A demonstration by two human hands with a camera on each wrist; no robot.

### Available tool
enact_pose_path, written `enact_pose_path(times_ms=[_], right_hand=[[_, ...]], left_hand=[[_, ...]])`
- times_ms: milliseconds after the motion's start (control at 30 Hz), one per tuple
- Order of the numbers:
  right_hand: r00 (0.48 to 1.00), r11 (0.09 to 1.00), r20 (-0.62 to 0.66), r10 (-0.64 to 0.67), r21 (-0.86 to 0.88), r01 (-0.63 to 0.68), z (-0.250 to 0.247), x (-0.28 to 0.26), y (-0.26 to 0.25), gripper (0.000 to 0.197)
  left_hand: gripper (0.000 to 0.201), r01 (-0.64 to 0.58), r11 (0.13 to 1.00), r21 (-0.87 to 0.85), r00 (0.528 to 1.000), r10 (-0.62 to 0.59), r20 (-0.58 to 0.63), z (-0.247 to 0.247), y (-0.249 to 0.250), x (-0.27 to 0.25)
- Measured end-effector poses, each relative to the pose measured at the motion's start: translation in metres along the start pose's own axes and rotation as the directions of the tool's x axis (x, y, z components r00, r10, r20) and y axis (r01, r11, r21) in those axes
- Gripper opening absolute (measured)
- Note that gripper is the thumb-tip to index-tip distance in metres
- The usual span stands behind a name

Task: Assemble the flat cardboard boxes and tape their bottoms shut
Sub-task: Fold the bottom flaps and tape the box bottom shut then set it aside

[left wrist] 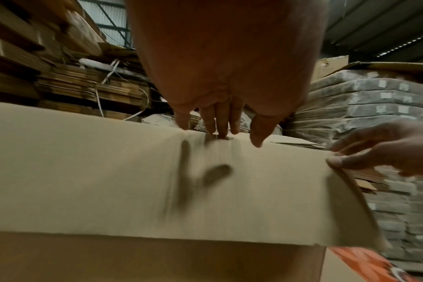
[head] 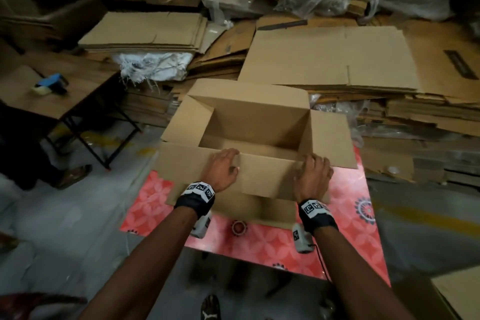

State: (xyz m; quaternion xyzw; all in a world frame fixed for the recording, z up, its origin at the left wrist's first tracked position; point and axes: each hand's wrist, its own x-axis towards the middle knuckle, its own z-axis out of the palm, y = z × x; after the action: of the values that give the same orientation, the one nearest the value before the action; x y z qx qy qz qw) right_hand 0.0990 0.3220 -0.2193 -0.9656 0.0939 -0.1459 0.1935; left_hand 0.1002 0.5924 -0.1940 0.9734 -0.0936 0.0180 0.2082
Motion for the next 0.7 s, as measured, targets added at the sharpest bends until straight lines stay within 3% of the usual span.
enact_pose_path(times_ms=[167,300,367,533,700], right_hand=[[0.945,0.957,0.148,-0.291,0.047,0.287,0.027,-0.007,-0.062,0.066],[0.885,0.893,0.129,-0.447,0.107,0.436,0.055,-0.013,-0.129,0.04],[0.878,0.885,0.124,-0.462,0.12,0.449,0.074,-0.014,-0.158,0.032],[0.916,0.915,0.027,-0.4,0.063,0.398,0.114,-0.015,-0.186,0.03],[0.934,0.934,-0.028,-0.355,0.035,0.356,0.124,-0.02,-0.186,0.038]], left_hand=[[0.038,0.113,0.985,0.132,0.993,-0.106,-0.056,-0.037,-0.058,0.016],[0.043,0.126,0.977,0.172,0.985,-0.144,0.093,-0.058,-0.098,0.043],[0.047,0.101,0.975,0.2,0.97,-0.141,0.197,-0.06,-0.112,0.054],[0.055,0.042,0.955,0.292,0.947,-0.132,0.294,-0.058,-0.14,0.083],[0.066,-0.128,0.841,0.525,0.948,-0.052,0.315,-0.056,-0.148,0.102]])
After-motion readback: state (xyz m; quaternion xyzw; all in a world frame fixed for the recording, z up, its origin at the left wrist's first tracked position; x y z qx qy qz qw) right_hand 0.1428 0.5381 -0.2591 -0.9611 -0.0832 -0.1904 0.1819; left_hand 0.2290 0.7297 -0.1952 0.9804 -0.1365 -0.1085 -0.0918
